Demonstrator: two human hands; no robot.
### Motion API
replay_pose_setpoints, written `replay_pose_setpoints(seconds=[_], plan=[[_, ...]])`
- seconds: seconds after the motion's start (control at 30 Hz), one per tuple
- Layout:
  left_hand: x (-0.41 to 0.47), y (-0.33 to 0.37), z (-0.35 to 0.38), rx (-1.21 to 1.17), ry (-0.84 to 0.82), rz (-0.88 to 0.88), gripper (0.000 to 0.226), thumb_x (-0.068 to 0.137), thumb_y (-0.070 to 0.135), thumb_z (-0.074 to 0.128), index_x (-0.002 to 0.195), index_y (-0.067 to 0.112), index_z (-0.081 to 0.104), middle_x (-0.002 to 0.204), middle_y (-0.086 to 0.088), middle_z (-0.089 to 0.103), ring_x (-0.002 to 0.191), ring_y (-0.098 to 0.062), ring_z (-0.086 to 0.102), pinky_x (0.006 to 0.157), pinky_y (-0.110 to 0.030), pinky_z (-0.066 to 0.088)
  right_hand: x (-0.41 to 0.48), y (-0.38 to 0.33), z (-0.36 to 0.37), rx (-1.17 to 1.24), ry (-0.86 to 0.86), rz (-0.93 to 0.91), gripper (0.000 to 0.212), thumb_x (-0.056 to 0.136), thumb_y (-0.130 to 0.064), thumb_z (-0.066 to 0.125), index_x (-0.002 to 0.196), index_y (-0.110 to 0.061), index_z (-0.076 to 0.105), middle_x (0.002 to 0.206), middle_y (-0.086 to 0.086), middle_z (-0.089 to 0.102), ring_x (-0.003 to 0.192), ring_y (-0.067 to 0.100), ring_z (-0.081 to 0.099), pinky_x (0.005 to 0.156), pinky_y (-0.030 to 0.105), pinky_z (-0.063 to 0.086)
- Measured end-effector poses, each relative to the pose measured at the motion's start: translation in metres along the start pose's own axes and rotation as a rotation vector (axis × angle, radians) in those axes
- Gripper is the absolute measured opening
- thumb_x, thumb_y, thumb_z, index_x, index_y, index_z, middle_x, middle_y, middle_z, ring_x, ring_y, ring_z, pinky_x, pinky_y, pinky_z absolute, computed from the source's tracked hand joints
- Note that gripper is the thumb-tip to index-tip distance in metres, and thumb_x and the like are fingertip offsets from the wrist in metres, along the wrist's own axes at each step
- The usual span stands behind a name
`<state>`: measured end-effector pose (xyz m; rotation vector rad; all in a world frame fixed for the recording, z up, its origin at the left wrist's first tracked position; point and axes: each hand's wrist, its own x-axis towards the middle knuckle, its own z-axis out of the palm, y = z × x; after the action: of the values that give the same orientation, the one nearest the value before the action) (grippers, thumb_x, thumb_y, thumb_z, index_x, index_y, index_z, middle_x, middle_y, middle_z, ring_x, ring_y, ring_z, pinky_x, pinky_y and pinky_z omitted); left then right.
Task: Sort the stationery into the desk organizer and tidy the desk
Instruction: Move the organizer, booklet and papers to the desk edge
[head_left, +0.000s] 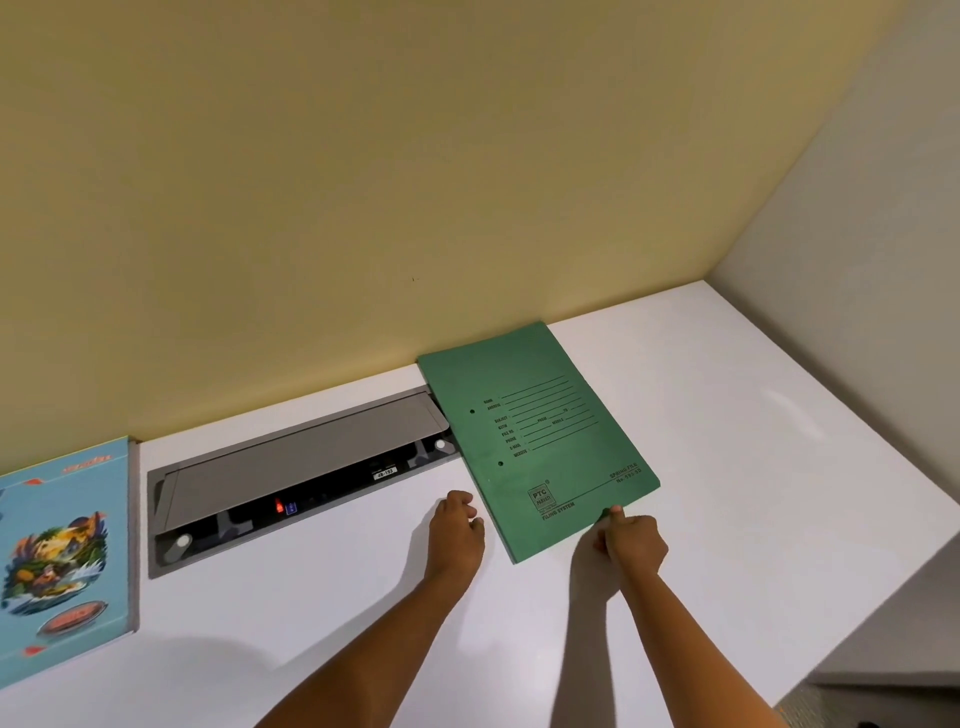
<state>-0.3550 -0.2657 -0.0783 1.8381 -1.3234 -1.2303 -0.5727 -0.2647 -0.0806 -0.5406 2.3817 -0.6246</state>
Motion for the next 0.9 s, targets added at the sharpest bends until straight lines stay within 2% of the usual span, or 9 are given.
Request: replay_pose_setpoints(seconds=[0.03, 0.1, 0.2, 0.27, 0.47, 0.6, 0.7, 0.8, 0.9], plan=[[-0.005, -0.005, -0.002, 0.011, 0.001, 0.005, 0.025, 0.09, -0.002, 0.051, 0.115, 0.005, 0.052, 0.102, -0.008, 0.055, 0.095, -0.025, 0.059, 0.083, -0.039, 0.055, -0.012, 0.001, 0.001, 0.009, 0.004, -0.036, 0.036, 0.095, -0.032, 0.048, 0.096, 0.003, 0.056, 0.093, 0.018, 0.066, 0.092, 0.032, 0.058, 0.067, 0.031, 0.042], [-0.015, -0.018, -0.007, 0.015, 0.0, 0.004, 0.025, 0.09, -0.004, 0.047, 0.112, 0.005, 0.053, 0.1, -0.008, 0.055, 0.092, -0.025, 0.059, 0.082, -0.04, 0.054, -0.038, 0.005, 0.004, 0.022, 0.008, -0.128, 0.021, 0.094, -0.023, 0.052, 0.089, -0.002, 0.049, 0.098, 0.018, 0.061, 0.095, 0.034, 0.056, 0.073, 0.03, 0.038], [-0.031, -0.04, -0.016, -0.017, -0.008, -0.012, 0.026, 0.09, -0.007, 0.042, 0.109, 0.007, 0.053, 0.096, -0.009, 0.055, 0.085, -0.022, 0.056, 0.083, -0.044, 0.052, -0.076, 0.018, 0.013, -0.018, 0.004, -0.276, 0.012, 0.091, -0.012, 0.053, 0.089, -0.002, 0.047, 0.098, 0.021, 0.055, 0.08, 0.03, 0.049, 0.07, 0.03, 0.035], [-0.043, -0.052, -0.027, -0.004, 0.004, -0.016, 0.025, 0.091, -0.006, 0.042, 0.109, 0.007, 0.054, 0.096, -0.009, 0.056, 0.087, -0.023, 0.058, 0.082, -0.041, 0.052, -0.098, 0.027, 0.021, -0.071, -0.028, -0.37, 0.007, 0.091, -0.007, 0.051, 0.09, -0.002, 0.047, 0.097, 0.017, 0.049, 0.075, 0.025, 0.043, 0.068, 0.029, 0.033], [-0.086, -0.086, -0.074, 0.035, 0.08, -0.009, 0.024, 0.093, -0.001, 0.041, 0.112, 0.004, 0.056, 0.103, -0.013, 0.059, 0.097, -0.027, 0.06, 0.087, -0.034, 0.05, -0.17, 0.044, 0.052, -0.162, -0.117, -0.628, 0.015, 0.089, -0.001, 0.05, 0.088, -0.012, 0.04, 0.092, 0.006, 0.042, 0.075, 0.022, 0.042, 0.068, 0.028, 0.033], [-0.123, -0.121, -0.123, 0.016, 0.126, -0.031, 0.022, 0.093, 0.001, 0.043, 0.109, 0.007, 0.057, 0.103, -0.01, 0.062, 0.095, -0.025, 0.061, 0.087, -0.029, 0.048, -0.226, 0.057, 0.083, -0.205, -0.216, -0.87, 0.012, 0.085, 0.004, 0.053, 0.089, -0.008, 0.05, 0.085, 0.002, 0.045, 0.074, 0.019, 0.042, 0.066, 0.023, 0.031], [-0.147, -0.149, -0.172, -0.022, 0.182, -0.044, 0.017, 0.093, 0.005, 0.049, 0.104, 0.011, 0.06, 0.101, -0.006, 0.065, 0.091, -0.023, 0.064, 0.086, -0.03, 0.051, -0.271, 0.062, 0.11, -0.243, -0.316, -1.016, 0.009, 0.089, 0.0, 0.05, 0.095, -0.004, 0.055, 0.085, -0.002, 0.049, 0.077, 0.015, 0.046, 0.064, 0.013, 0.031], [-0.171, -0.182, -0.227, -0.082, 0.27, -0.054, 0.018, 0.092, 0.003, 0.05, 0.098, 0.014, 0.063, 0.095, -0.003, 0.069, 0.089, -0.024, 0.066, 0.083, -0.037, 0.054, -0.321, 0.063, 0.137, -0.292, -0.411, -1.153, 0.011, 0.094, -0.01, 0.047, 0.102, -0.009, 0.054, 0.091, -0.003, 0.052, 0.084, 0.011, 0.049, 0.074, 0.015, 0.033], [-0.196, -0.212, -0.28, -0.131, 0.398, -0.097, 0.015, 0.093, 0.006, 0.051, 0.094, 0.015, 0.063, 0.096, 0.002, 0.071, 0.087, -0.019, 0.067, 0.083, -0.039, 0.056, -0.371, 0.061, 0.166, -0.298, -0.496, -1.249, 0.011, 0.095, -0.012, 0.046, 0.103, -0.012, 0.053, 0.095, -0.003, 0.053, 0.086, 0.01, 0.049, 0.076, 0.015, 0.035]])
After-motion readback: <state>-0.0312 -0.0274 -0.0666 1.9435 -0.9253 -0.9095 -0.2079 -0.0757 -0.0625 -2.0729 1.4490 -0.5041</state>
